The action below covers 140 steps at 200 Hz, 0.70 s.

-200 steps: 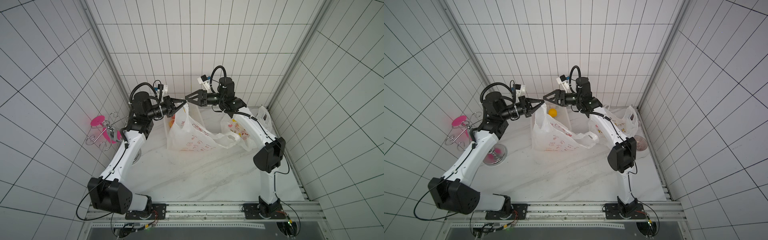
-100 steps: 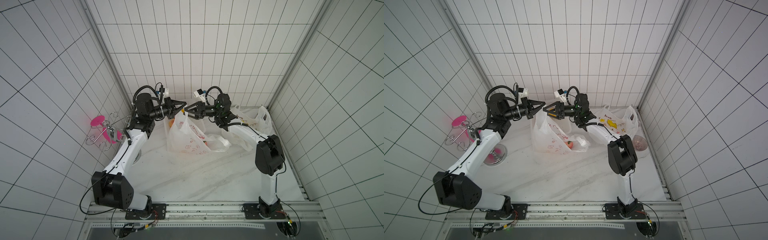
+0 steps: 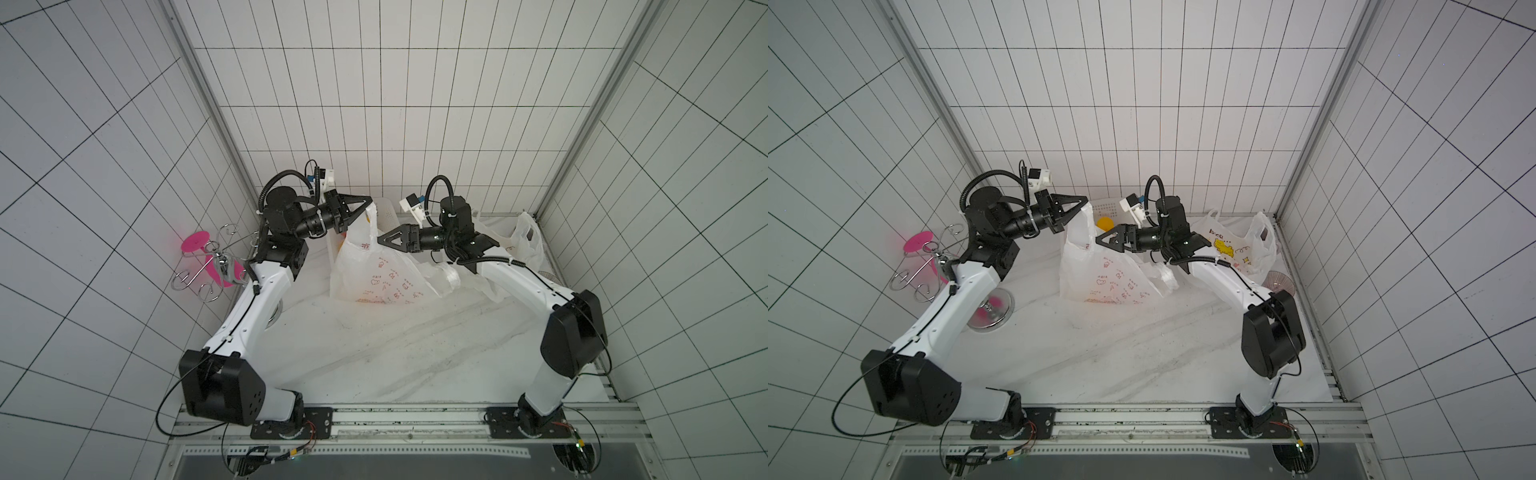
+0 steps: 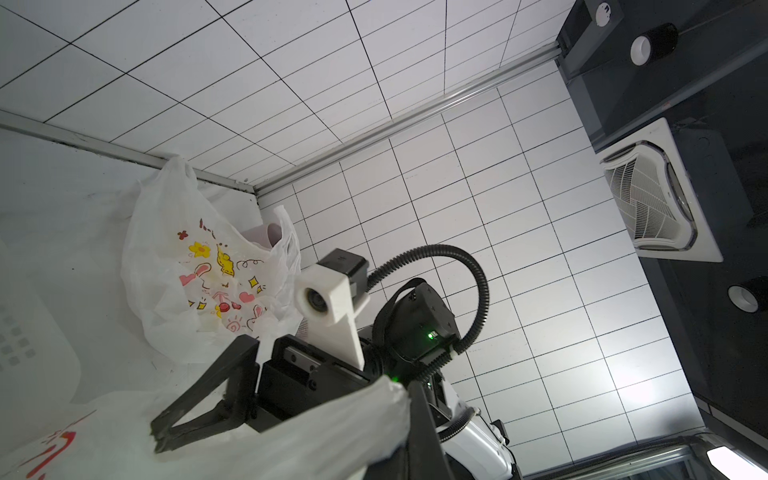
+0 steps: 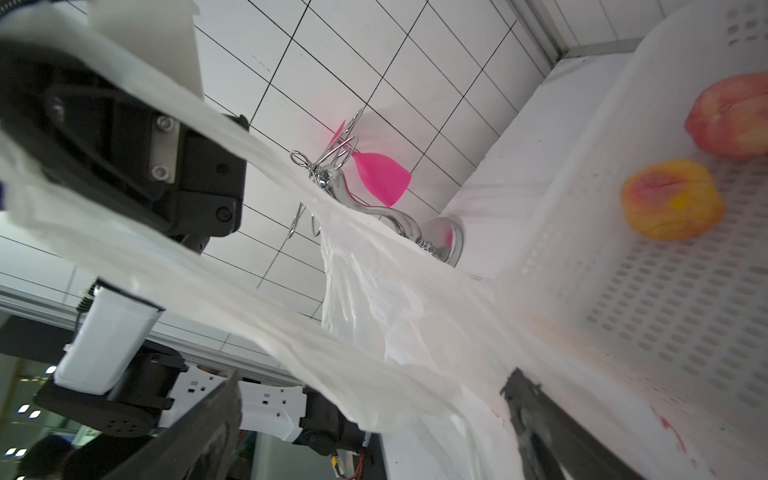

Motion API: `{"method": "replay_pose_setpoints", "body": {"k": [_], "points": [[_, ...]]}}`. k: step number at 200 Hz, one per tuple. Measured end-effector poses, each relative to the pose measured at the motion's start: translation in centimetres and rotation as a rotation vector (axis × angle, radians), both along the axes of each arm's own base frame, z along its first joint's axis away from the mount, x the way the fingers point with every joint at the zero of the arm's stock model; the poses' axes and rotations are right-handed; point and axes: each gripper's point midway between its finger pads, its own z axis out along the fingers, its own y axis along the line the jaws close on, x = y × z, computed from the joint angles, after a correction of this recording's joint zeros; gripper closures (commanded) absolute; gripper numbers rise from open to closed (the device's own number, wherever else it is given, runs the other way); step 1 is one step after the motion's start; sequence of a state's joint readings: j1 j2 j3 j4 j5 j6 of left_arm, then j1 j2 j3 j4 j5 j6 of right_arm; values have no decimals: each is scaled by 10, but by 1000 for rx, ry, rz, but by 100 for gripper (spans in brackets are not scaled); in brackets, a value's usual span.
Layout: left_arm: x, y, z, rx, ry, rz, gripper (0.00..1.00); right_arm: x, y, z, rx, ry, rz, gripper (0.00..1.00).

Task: Place the peach into a plastic bag & tie a knot
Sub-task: Adjust the plastic bag at the center of the board.

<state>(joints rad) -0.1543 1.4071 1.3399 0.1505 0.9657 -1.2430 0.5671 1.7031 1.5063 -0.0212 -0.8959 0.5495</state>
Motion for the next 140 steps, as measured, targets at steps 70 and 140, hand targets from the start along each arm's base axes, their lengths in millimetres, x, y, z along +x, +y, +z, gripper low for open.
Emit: {"method": "replay_pose_setpoints", "body": {"k": [70, 140], "points": [[-1, 0, -2, -9, 17, -7, 100, -23, -12, -15, -227, -382, -98, 1], [-9, -4, -5, -13, 71, -57, 100, -3, 11, -48, -305, -552, -66, 1]]}}
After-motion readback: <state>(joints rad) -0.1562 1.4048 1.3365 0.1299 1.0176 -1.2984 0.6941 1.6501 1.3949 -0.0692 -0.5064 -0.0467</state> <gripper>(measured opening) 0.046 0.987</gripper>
